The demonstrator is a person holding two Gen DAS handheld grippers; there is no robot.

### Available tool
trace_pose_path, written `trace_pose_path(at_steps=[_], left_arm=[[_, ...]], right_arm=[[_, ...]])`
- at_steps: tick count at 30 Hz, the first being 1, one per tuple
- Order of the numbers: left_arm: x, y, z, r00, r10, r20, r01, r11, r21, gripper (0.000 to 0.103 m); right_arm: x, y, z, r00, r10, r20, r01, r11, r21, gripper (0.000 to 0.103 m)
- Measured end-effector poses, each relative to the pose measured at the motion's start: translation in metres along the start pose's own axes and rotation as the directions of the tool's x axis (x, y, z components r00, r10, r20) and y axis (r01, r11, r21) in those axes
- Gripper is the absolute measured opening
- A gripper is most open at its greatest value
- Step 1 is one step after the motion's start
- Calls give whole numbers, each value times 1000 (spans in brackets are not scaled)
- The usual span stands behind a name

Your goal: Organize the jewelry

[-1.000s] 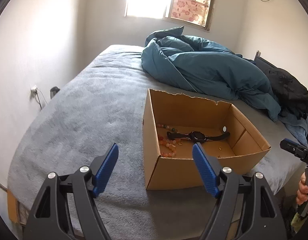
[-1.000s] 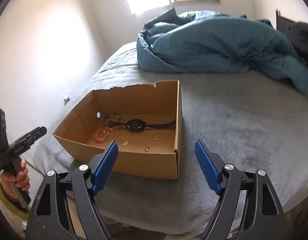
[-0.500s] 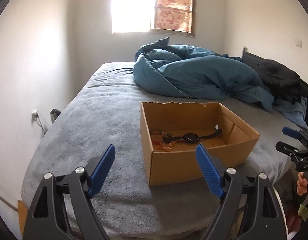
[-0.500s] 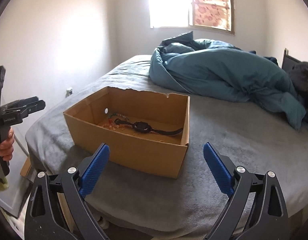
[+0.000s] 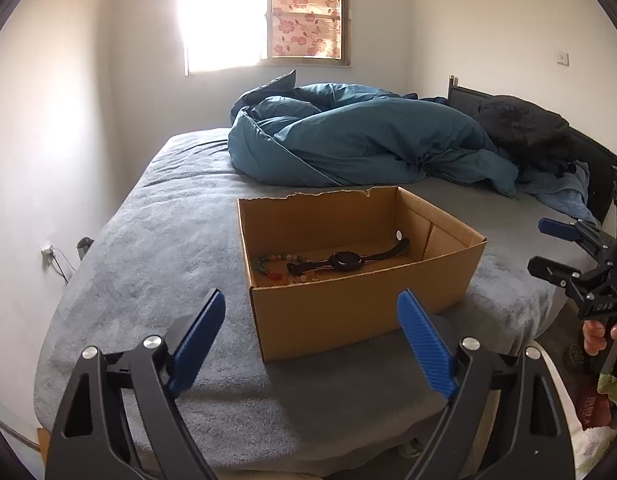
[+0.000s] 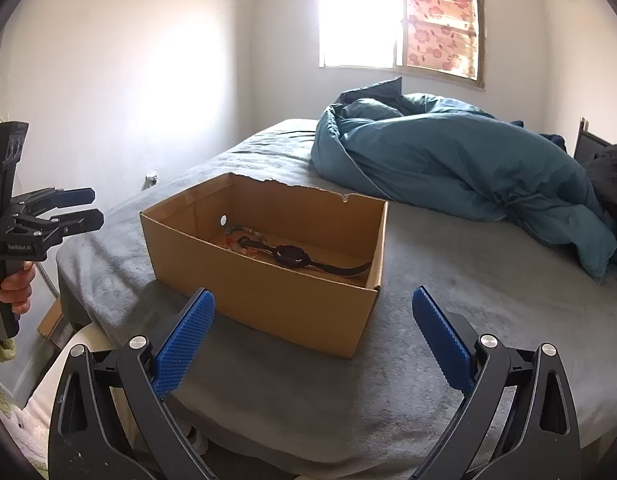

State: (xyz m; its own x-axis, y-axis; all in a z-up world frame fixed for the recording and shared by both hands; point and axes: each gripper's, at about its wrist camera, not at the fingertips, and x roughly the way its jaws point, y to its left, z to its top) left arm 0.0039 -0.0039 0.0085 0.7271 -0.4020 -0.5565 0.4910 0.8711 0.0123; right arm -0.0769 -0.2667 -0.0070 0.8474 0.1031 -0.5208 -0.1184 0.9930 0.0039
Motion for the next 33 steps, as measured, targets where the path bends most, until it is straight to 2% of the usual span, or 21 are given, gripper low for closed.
trace_pose_path(at_steps=[9,15,21,33], left_arm=[[5,-15,5,999,51,-4,-51,998,40,89],[10,-15,3,994,97,-47,-97,995,-6,89],[9,-10,5,991,127,-49,-128,991,-26,89],[8,-11,7,990,131,-52,-133,991,-32,89]], right_arm=[[1,-13,1,1000,-3,-3,3,999,43,95],[7,-12,-1,1000,5,-14,-4,998,55,95],[7,-9,-1,1000,7,-13,-6,998,59,95],[8,-6,-1,1000,9,-14,-8,998,61,95]])
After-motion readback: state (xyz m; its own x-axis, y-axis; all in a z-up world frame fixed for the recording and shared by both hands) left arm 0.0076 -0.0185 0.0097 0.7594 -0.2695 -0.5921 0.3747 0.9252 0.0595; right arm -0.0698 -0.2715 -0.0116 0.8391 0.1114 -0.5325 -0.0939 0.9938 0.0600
